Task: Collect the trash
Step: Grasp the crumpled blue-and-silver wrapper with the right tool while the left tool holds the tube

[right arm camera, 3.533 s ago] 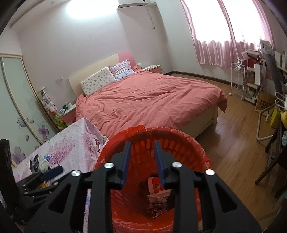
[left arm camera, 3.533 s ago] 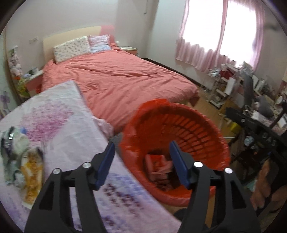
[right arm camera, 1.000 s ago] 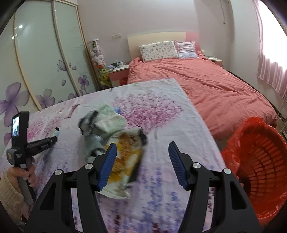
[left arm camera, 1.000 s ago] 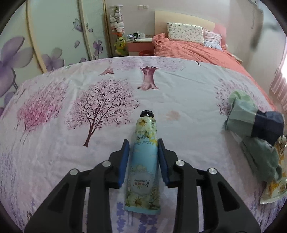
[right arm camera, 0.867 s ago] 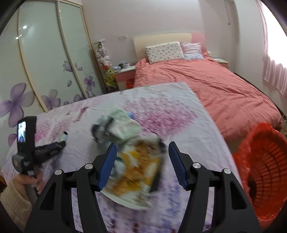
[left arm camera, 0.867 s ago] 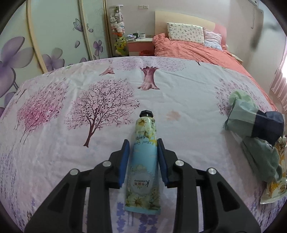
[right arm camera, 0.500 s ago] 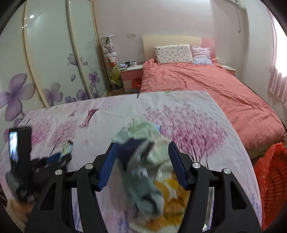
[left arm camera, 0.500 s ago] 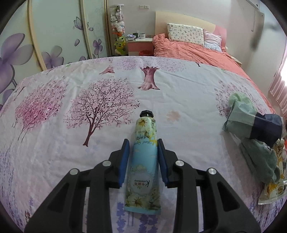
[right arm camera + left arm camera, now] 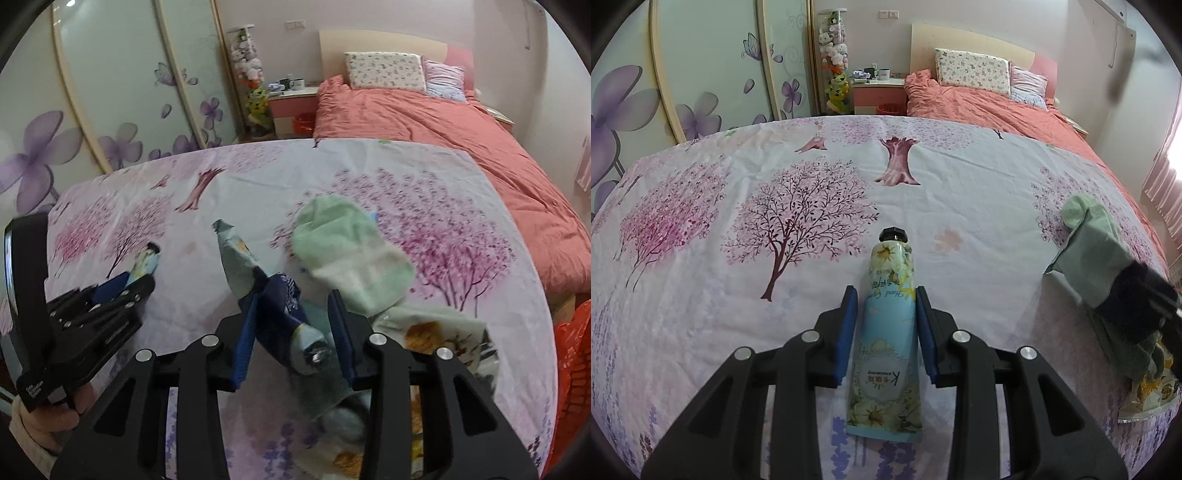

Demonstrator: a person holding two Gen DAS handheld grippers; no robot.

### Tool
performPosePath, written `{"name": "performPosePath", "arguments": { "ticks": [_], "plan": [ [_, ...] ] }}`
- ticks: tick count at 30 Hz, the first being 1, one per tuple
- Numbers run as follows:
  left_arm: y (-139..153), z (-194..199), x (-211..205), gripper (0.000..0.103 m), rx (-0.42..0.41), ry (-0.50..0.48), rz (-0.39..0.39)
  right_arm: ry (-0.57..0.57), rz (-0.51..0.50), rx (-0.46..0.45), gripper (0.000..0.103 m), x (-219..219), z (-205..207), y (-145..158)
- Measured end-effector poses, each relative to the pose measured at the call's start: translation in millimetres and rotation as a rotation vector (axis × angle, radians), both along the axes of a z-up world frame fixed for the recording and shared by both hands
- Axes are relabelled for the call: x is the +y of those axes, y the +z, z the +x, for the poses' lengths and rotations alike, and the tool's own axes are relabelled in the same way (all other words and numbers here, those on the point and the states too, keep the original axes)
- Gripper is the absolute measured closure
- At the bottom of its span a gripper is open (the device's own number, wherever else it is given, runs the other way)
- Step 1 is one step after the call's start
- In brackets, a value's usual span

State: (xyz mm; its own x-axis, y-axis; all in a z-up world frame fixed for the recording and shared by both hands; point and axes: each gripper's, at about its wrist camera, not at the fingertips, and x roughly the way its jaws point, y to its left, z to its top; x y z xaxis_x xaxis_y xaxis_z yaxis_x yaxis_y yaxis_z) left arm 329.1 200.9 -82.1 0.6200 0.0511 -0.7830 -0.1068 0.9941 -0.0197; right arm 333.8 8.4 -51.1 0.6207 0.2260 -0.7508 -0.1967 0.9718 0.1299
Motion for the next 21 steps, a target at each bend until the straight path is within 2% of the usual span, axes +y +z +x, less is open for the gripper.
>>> {"name": "performPosePath", "arguments": {
  "ticks": [8, 11, 15, 21],
  "plan": [
    [0, 0, 0, 0.07, -0.001, 0.001, -0.003, 0.004, -0.002, 0.003, 0.067, 16, 3, -16],
    [0, 0, 0, 0.07, -0.002, 0.001, -0.01, 0.002, -0.002, -0.011, 0.075, 18, 0, -20],
    [1, 0, 1, 0.07, -0.005, 0.0, -0.023, 0.0, 0.033, -0.039, 0.082, 15, -4, -12],
    [0, -3, 15, 0.07, -0.026, -0.017, -0.117, -0.005, 0.063, -0.119, 0.088, 1, -16, 10]
  ]
}}
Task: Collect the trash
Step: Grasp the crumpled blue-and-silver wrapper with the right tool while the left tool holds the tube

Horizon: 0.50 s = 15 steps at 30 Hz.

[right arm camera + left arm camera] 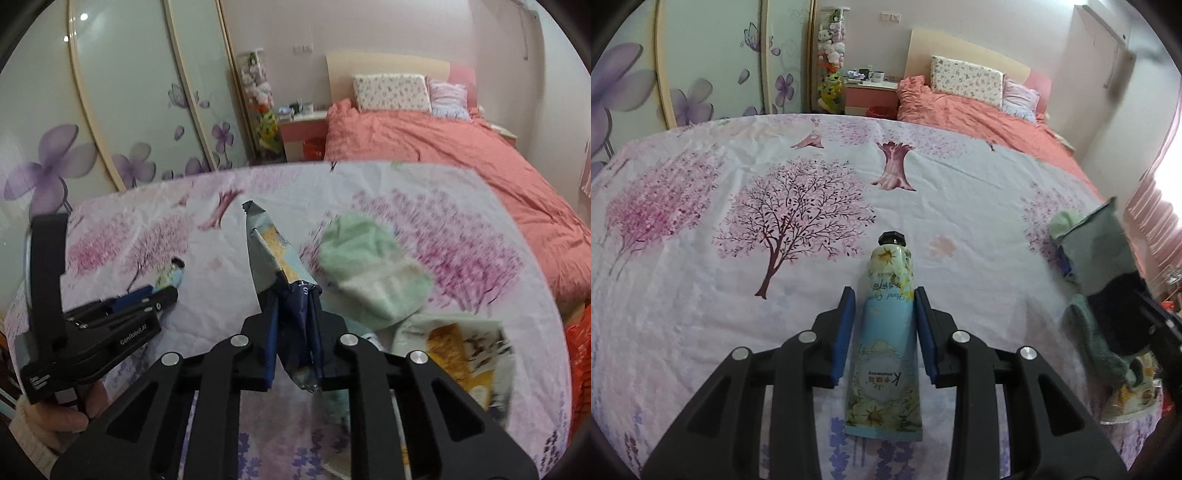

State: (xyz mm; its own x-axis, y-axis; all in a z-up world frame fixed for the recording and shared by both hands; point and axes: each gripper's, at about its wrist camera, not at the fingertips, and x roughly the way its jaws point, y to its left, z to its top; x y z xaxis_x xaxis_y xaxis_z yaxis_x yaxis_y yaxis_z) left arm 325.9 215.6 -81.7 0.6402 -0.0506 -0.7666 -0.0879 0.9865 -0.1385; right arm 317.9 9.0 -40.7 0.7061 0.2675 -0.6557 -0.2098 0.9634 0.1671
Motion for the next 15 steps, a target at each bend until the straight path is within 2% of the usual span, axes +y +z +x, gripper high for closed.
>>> {"name": "performPosePath", "arguments": {
  "ticks": [7, 11, 15],
  "plan": [
    [0, 7, -9, 0.07, 0.007, -0.014, 0.038, -0.039, 0.067, 0.014, 0.088, -23, 3, -6],
    [0, 11, -8, 0.071, 0.004, -0.01, 0.019, -0.034, 0.094, 0.023, 0.088, -24, 3, -11],
    [0, 15, -9, 0.075, 0.006, -0.009, 0.042, -0.031, 0.113, 0.028, 0.088, -30, 4, -14]
  ]
}}
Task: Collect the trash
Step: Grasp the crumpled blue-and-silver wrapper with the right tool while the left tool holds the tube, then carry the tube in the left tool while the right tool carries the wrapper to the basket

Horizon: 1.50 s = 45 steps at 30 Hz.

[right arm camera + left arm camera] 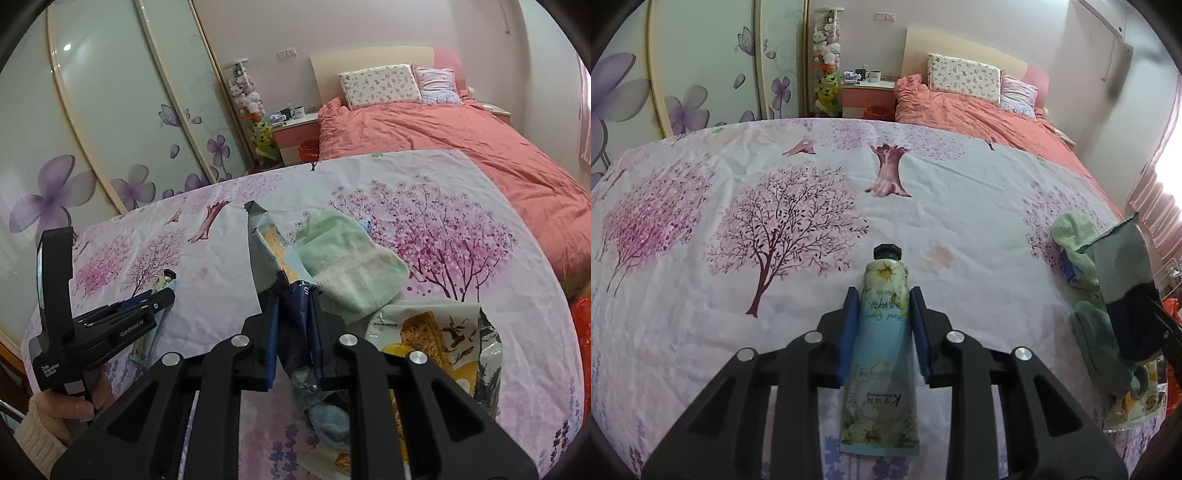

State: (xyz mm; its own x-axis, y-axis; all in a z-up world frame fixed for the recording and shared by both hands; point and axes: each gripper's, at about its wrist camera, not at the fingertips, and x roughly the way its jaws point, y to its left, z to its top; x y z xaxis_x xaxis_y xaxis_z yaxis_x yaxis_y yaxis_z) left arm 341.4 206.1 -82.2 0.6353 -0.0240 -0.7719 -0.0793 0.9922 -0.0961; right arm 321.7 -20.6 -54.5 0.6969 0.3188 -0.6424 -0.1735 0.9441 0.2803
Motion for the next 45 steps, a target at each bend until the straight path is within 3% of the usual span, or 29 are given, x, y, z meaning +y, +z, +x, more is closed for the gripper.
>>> {"name": "performPosePath", "arguments": {
  "ticks": [11, 22, 35, 45],
  "plan": [
    [6, -8, -11, 0.075, -0.02, -0.006, 0.043, -0.02, 0.028, -0.021, 0.088, -21, -8, 10],
    [49, -28, -27, 0.075, -0.112, -0.041, 0.052, -0.032, 0.038, -0.065, 0.088, -36, -25, 30],
    [114, -61, -84, 0.075, -0.222, -0.15, 0.055, -0.102, 0.062, -0.148, 0.088, -78, -56, 60],
    [136, -86, -143, 0.075, -0.253, -0.258, 0.03, -0.201, 0.088, -0.19, 0.088, -130, -83, 68]
  ]
}}
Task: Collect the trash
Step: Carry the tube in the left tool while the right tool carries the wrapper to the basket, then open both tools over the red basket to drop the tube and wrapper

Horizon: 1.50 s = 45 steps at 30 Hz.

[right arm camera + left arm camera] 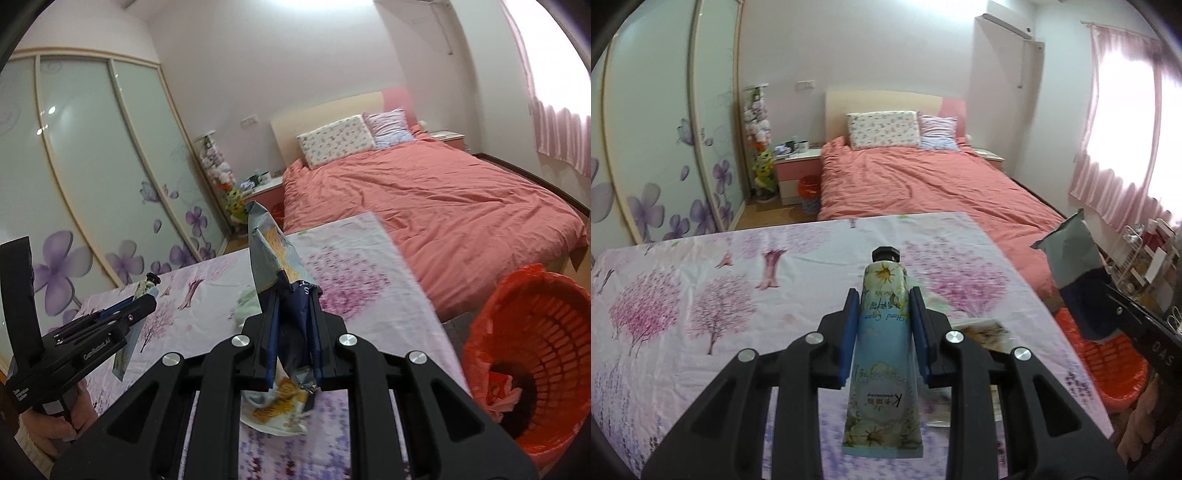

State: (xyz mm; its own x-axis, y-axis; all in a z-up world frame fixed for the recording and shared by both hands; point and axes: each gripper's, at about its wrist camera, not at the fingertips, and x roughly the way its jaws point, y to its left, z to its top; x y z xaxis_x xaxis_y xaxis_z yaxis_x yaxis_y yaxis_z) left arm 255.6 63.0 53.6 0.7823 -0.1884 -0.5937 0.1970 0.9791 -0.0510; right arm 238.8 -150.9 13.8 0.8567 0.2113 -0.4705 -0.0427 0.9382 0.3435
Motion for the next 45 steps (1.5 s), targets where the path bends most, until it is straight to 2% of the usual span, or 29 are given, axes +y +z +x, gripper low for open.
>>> {"name": "performPosePath", "arguments": {
  "ticks": [16, 25, 31, 35, 45],
  "plan": [
    [1, -31, -102, 0.075, -0.003, -0.239, -0.044, -0.205, 0.027, -0.037, 0.088, -84, -52, -5],
    [-10, -52, -183, 0.075, 0.017, -0.41, -0.074, -0.328, 0.044, -0.038, 0.088, -135, -77, -17],
    [-27, -60, -249, 0.075, 0.055, -0.53, -0.088, -0.388, 0.064, -0.018, 0.088, -166, -80, -29],
    [-42, -57, -278, 0.075, 0.081, -0.576, -0.084, -0.423, 0.089, -0.003, 0.088, -186, -80, -39],
    [-85, -44, -329, 0.074, 0.162, -0.602, -0.04, -0.453, 0.178, 0.053, 0.086, -224, -72, -66]
  ]
}}
